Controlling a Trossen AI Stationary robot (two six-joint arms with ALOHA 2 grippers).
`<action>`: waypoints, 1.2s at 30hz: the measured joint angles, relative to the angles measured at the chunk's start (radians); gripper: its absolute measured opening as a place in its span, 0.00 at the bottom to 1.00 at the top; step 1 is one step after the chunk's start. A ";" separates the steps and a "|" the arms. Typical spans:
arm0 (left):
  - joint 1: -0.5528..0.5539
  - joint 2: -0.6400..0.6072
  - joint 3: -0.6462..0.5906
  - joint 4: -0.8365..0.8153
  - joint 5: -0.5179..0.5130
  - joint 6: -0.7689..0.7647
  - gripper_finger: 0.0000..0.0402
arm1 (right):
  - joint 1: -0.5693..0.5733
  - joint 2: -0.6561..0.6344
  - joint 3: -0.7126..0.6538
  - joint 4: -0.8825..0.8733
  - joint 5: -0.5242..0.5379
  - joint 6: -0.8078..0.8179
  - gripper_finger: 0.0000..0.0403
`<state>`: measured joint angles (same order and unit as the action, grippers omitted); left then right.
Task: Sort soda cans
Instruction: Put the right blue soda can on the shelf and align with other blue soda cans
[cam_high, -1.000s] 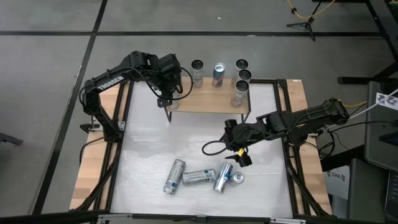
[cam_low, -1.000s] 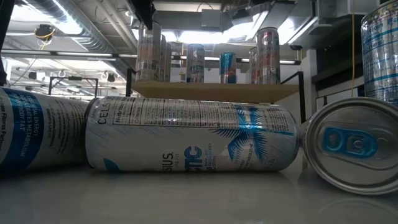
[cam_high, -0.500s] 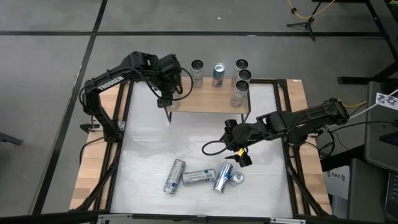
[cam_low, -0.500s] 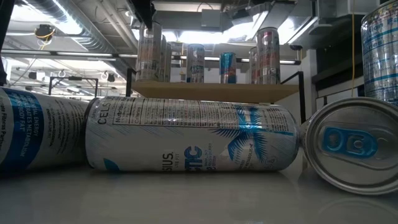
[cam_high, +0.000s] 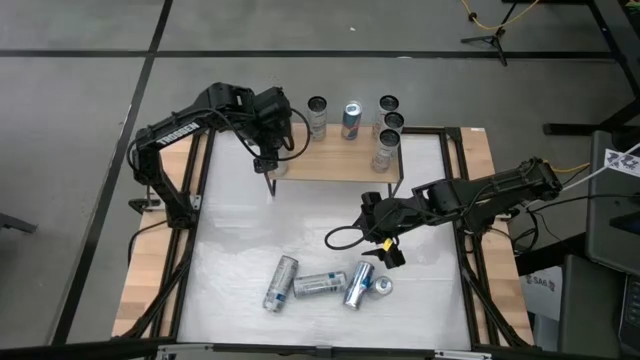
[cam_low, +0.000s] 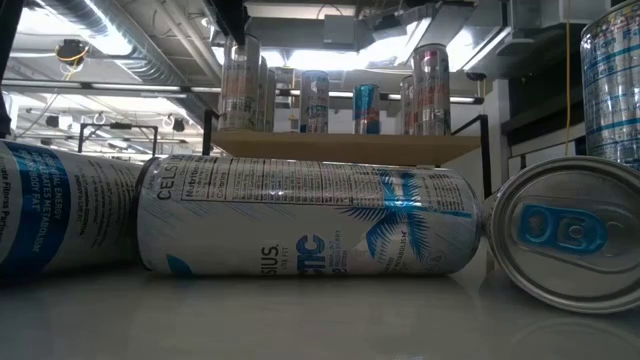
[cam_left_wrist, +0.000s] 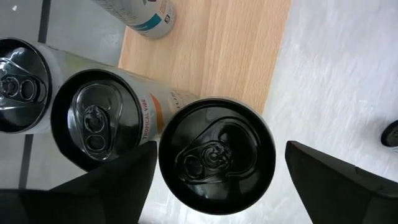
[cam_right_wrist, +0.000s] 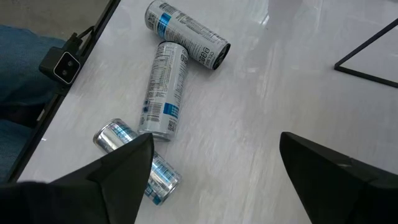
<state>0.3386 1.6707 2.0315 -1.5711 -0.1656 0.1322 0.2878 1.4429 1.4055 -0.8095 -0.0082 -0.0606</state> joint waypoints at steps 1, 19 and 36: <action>0.000 0.000 0.000 0.000 0.000 0.000 0.86 | 0.000 0.000 0.000 0.000 0.000 0.000 0.85; -0.007 -0.085 -0.001 0.001 -0.003 -0.037 0.86 | 0.000 0.000 0.000 -0.003 0.000 0.000 0.85; -0.085 -0.234 0.000 0.000 0.125 -0.348 0.86 | 0.000 0.000 0.000 -0.002 -0.011 0.003 0.85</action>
<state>0.2537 1.4370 2.0319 -1.5715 -0.0405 -0.2162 0.2882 1.4429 1.4053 -0.8116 -0.0189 -0.0572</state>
